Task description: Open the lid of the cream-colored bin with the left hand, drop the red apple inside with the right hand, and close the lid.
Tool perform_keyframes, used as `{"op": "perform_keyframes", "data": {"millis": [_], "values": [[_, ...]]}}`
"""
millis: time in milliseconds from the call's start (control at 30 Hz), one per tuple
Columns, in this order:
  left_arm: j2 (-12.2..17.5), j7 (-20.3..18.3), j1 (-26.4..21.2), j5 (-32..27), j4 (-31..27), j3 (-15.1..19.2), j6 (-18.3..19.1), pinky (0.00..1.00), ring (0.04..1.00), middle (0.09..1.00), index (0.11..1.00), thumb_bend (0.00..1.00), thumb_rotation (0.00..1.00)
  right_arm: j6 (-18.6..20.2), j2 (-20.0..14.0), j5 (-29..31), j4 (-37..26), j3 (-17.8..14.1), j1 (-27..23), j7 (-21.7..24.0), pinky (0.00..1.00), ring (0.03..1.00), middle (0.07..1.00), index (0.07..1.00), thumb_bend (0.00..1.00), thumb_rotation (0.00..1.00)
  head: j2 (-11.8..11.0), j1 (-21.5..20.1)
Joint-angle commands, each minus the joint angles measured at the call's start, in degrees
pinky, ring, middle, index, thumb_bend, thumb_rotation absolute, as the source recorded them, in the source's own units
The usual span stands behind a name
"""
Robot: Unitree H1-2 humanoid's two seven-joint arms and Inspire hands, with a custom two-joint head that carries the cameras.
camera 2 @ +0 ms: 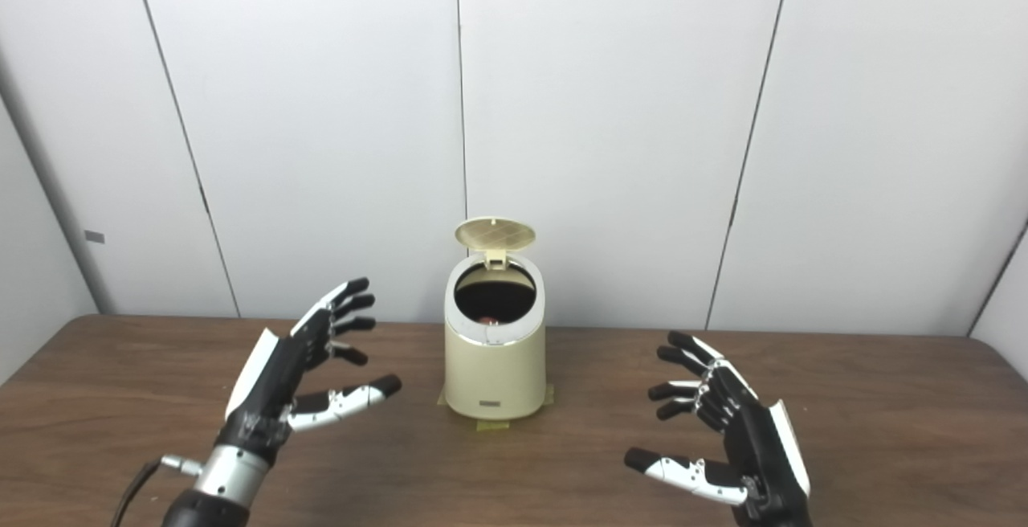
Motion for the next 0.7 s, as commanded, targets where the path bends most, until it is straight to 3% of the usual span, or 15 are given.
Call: {"op": "perform_keyframes", "data": {"millis": [0,233,367,567,667], "values": [[0.12,0.21,-3.68,1.56,-1.38,-0.43,0.54,0.63,0.857,0.922,0.956,0.77,0.21,-0.51,0.04,-0.88,-2.28,-0.01,-1.82,-0.24,0.49,0.601,0.772,0.79,0.75,0.13,0.07,-0.04],[1.21,-2.33,-10.45,2.33,1.66,-1.51,2.98,0.75,0.948,0.992,0.998,0.86,0.3,-0.39,0.3,-1.85,-2.17,0.05,-1.99,-0.19,0.49,0.599,0.763,0.782,0.76,0.16,-0.18,0.12],[2.66,-4.93,-16.09,4.33,4.54,-3.21,5.45,0.88,0.997,1.0,1.0,0.92,0.33,-0.26,0.28,-1.84,-2.38,0.14,-2.04,0.01,0.49,0.6,0.758,0.778,0.76,0.15,-0.3,0.49],[3.8,-4.92,-23.17,9.84,11.05,-6.32,6.34,0.93,1.0,1.0,1.0,0.99,0.42,0.74,0.49,-2.13,-2.85,-0.04,-2.04,-0.19,0.48,0.594,0.756,0.77,0.74,0.12,-0.5,-0.01],[4.23,-5.27,-26.03,12.02,14.31,-7.94,6.5,0.87,1.0,1.0,1.0,1.0,0.44,1.0,0.79,-2.58,-2.86,-0.05,-2.1,-0.48,0.47,0.586,0.754,0.764,0.73,0.12,-0.64,-0.25]]}}
